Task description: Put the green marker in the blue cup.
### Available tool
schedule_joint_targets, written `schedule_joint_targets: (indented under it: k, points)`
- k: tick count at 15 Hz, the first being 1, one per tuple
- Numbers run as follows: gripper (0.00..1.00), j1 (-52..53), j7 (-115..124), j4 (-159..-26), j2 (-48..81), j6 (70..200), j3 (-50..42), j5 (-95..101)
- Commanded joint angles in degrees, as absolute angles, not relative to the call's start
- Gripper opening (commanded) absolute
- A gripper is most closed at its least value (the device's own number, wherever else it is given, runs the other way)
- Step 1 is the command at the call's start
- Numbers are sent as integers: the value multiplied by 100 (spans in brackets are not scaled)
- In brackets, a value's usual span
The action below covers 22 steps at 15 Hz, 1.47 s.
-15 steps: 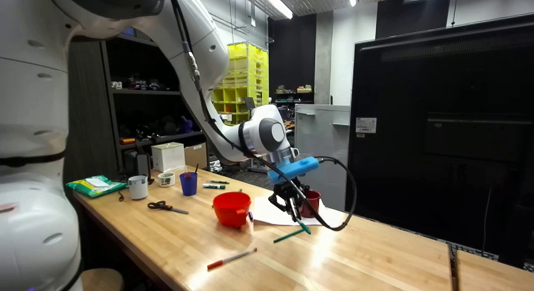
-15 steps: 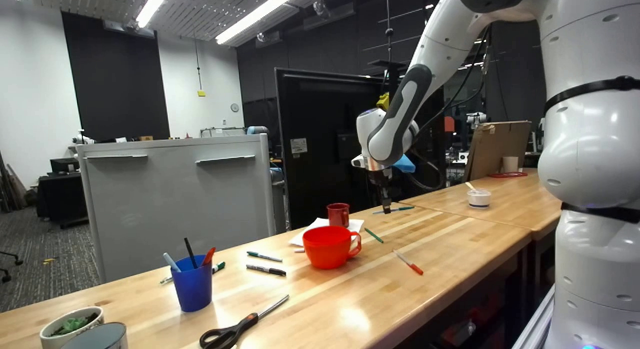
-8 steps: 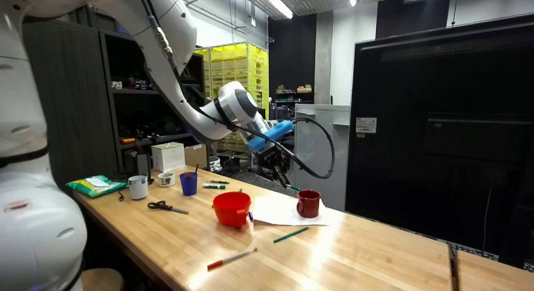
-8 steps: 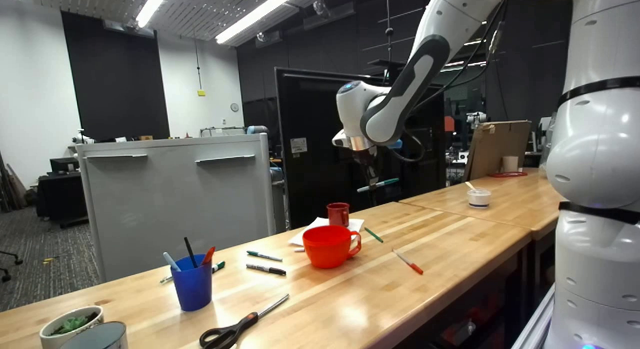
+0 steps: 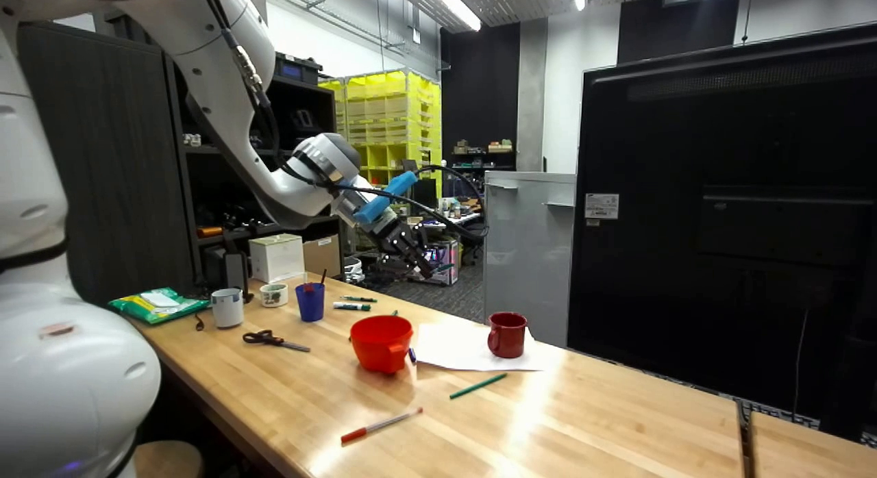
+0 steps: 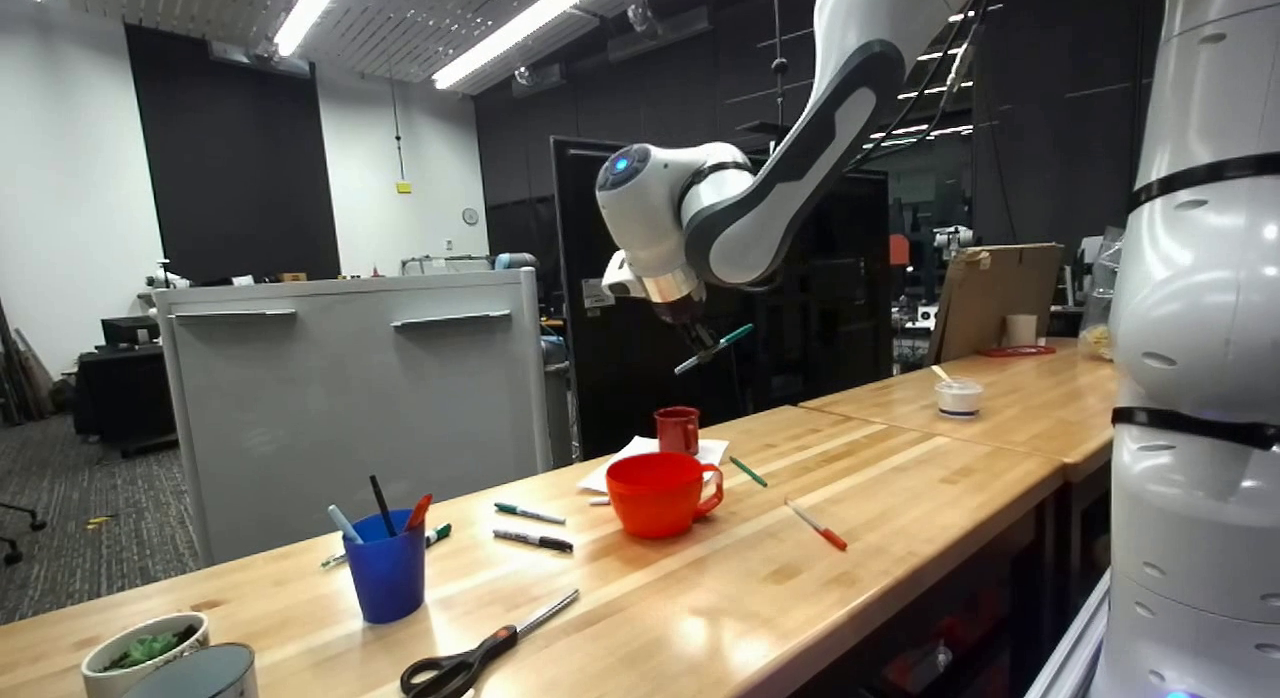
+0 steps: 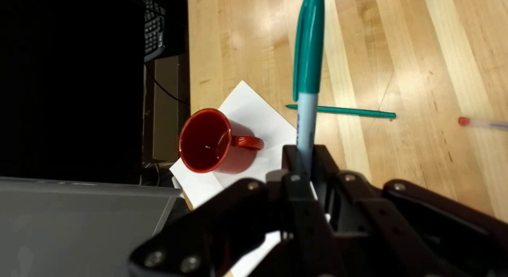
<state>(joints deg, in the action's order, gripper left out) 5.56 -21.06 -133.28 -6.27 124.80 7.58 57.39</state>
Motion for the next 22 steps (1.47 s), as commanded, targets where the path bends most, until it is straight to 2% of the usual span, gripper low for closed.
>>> schedule_joint_targets:
  k: [1,16,17,22]
  points:
    - [3,849,-1638,-13126,-299,11873,1055,6481]
    - [3,1335,-1320,-12608,504,11698,1381,7032]
    - [11,1337,-1316,-12589,537,11694,1382,7044]
    - [11,1326,-1316,-12590,565,11695,1376,7044]
